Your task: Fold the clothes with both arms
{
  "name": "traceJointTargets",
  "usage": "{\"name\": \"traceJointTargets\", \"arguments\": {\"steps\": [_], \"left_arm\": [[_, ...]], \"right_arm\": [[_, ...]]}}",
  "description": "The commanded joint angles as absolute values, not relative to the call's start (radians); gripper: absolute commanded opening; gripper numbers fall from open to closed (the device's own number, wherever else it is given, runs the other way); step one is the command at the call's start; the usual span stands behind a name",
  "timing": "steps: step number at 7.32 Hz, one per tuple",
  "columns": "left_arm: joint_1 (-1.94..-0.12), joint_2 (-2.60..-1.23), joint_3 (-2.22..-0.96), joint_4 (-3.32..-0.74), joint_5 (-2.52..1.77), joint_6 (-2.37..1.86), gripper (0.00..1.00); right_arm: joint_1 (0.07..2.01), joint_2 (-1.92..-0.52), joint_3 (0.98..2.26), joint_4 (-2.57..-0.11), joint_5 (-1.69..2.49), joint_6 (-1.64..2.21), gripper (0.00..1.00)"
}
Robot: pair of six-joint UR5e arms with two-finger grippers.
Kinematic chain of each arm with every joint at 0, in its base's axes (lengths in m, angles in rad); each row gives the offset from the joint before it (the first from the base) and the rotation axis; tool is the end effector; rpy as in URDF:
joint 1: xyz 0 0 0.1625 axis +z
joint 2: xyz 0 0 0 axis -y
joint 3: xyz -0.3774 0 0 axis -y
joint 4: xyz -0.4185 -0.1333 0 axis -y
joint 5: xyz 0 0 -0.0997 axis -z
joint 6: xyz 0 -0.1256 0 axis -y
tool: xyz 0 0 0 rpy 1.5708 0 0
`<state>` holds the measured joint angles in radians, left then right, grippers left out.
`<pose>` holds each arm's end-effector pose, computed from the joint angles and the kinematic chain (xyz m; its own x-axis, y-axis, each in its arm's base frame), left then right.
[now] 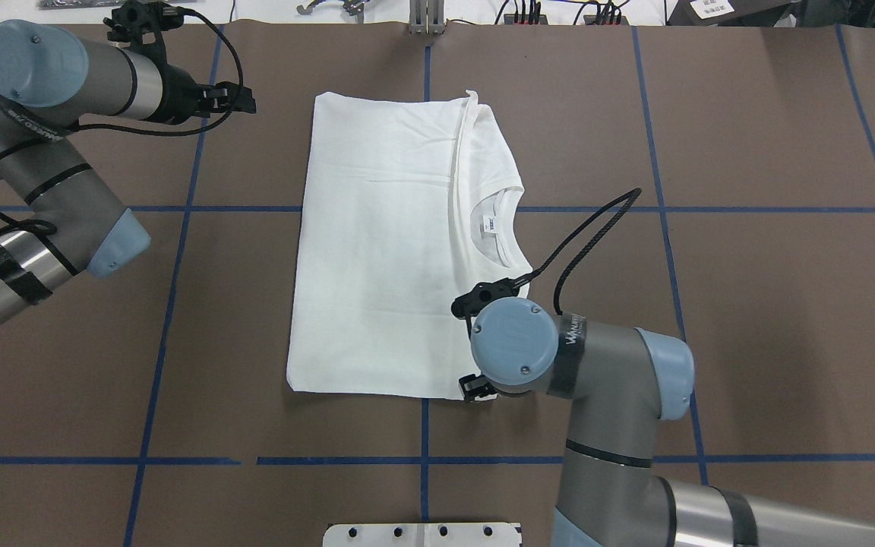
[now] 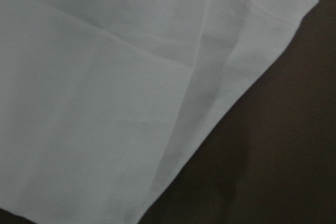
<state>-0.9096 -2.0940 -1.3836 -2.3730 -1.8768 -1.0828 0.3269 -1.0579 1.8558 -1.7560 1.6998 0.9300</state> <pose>0.3755 -0.6381 0.3111 0.5015 0.0835 -0.8611 0.3957 0.8630 0.3141 -0.5596 -0.3134 0.2363 0.7696 -0.3651 0.5239 0.2641 0.9290 0.2594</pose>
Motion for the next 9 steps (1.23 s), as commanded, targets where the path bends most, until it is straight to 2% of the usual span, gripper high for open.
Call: {"name": "traceJointTargets", "arguments": {"steps": [1,2,4,6,7,9], "left_arm": [[-0.91,-2.094,-1.393,-2.373,-1.876,-1.089,0.86],[-0.911,-2.091,-1.416,-2.37,-1.876,-1.092,0.86],[-0.911,-2.083,-1.42,-2.37,-1.875,-1.092,0.87],[-0.911,-2.083,-1.422,-2.37,-1.87,-1.117,0.86],[-0.911,-2.082,-1.422,-2.37,-1.865,-1.136,0.86],[-0.911,-2.059,-1.433,-2.372,-1.83,-1.138,0.86]], "right_arm": [[0.35,-1.208,1.997,-1.796,1.689,0.845,1.0],[0.347,-1.183,1.997,-1.796,1.693,0.915,1.0],[0.345,-1.131,1.991,-1.749,1.695,1.289,1.0],[0.33,-1.14,1.912,-1.444,1.683,1.904,1.0],[0.287,-1.14,1.882,-1.343,1.583,2.043,1.0],[0.221,-1.137,1.882,-1.344,1.427,2.34,0.99]]}}
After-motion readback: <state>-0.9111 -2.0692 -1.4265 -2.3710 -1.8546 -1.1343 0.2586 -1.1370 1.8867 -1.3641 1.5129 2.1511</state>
